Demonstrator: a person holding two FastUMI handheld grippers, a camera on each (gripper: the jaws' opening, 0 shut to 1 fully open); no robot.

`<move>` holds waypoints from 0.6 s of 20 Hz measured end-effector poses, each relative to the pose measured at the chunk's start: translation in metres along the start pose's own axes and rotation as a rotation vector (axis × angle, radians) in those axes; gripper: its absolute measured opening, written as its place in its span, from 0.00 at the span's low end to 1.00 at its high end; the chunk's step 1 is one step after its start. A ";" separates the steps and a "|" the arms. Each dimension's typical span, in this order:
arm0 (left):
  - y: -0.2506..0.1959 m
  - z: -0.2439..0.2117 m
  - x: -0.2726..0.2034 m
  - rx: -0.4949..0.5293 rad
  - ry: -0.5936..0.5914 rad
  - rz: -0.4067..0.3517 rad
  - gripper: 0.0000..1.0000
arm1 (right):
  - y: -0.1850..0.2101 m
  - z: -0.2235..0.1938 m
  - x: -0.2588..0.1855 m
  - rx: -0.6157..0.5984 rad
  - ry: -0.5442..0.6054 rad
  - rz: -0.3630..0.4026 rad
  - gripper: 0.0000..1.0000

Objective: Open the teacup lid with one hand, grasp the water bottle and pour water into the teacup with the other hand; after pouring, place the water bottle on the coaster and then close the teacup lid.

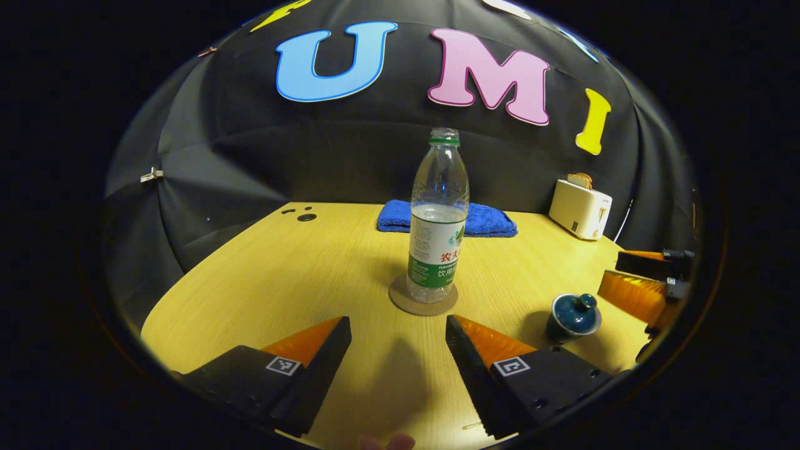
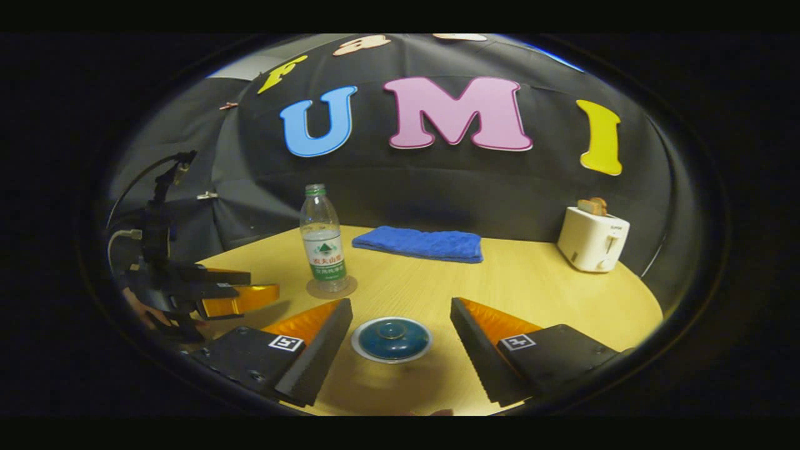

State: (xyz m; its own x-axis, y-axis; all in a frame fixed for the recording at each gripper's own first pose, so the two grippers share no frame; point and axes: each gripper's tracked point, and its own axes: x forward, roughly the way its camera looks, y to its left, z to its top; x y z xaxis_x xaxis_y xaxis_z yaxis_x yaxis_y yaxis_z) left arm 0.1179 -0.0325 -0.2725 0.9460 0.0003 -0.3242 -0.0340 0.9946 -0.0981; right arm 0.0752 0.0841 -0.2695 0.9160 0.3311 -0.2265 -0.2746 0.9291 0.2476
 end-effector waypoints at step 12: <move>-0.004 0.087 -0.099 -0.011 -0.002 -0.048 0.95 | -0.046 0.131 -0.098 -0.016 -0.004 -0.231 0.98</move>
State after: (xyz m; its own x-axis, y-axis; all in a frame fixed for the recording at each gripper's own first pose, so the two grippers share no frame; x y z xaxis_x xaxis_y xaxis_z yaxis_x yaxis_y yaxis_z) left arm 0.0524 -0.0277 -0.1584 0.9471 -0.0473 -0.3173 0.0080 0.9922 -0.1242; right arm 0.0359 -0.0123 -0.1352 0.9561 0.1087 -0.2721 -0.0622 0.9827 0.1742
